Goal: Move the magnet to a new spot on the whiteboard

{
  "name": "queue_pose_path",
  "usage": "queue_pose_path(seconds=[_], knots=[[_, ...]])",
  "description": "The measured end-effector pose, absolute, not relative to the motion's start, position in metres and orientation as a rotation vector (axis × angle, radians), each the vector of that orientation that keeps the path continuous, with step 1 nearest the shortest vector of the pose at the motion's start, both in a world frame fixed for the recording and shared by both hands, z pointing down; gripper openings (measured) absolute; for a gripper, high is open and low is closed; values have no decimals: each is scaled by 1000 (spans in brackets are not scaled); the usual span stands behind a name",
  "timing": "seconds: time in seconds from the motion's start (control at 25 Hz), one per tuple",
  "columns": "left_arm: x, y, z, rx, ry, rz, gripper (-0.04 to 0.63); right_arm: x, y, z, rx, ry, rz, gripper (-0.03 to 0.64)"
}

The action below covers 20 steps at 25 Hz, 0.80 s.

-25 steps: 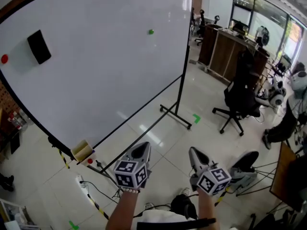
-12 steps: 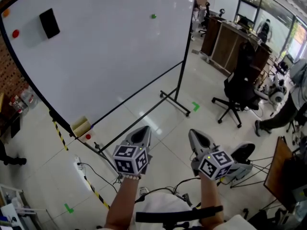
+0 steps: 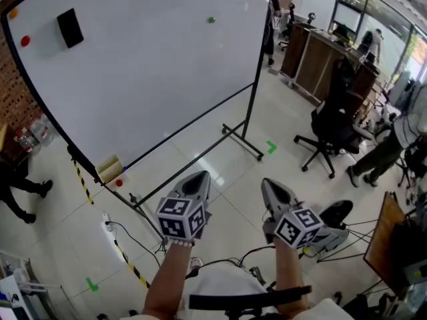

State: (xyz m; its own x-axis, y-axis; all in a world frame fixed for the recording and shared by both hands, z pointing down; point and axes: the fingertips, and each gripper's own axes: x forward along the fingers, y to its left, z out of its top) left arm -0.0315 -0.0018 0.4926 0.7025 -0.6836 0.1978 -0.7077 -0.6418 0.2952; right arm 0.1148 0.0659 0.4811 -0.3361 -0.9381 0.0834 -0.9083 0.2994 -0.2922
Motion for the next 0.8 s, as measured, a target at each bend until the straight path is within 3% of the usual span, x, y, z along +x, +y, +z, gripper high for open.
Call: queue_pose_path(seconds=[0.8], knots=[[-40, -10, 489, 2571, -1078, 97, -3, 107, 63, 481, -1781, 2453, -431, 3]])
